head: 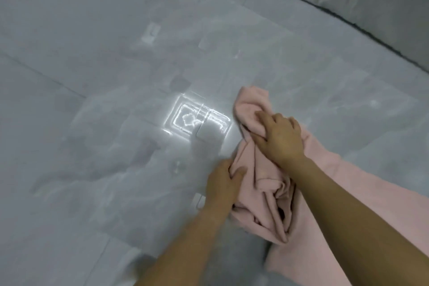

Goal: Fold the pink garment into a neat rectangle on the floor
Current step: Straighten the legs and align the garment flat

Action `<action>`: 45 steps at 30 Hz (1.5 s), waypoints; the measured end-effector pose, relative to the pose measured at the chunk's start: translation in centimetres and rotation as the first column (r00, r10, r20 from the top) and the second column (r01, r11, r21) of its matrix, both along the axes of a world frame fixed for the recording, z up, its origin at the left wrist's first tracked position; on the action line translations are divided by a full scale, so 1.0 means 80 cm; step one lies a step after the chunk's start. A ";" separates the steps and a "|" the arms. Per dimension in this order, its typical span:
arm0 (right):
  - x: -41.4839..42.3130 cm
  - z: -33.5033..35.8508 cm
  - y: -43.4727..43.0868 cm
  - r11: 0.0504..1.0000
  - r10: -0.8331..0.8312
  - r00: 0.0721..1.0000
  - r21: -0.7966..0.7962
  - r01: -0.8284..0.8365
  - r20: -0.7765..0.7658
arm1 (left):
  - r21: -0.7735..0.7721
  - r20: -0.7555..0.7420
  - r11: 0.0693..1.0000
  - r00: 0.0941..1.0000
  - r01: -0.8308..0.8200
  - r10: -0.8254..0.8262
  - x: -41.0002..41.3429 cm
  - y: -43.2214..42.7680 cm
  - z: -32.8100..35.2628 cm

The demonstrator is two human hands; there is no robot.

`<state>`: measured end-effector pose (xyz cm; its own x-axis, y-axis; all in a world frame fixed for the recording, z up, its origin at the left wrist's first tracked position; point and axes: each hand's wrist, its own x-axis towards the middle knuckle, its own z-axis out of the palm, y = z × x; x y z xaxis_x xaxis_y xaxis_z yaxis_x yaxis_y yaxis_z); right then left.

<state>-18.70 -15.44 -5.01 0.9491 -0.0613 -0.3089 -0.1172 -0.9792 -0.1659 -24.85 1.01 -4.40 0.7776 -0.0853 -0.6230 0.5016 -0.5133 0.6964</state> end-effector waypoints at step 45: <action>0.120 0.046 0.125 0.704 0.217 0.969 0.707 -0.071 -0.120 | -0.057 0.094 0.985 0.981 -0.163 0.168 0.109 0.104 0.014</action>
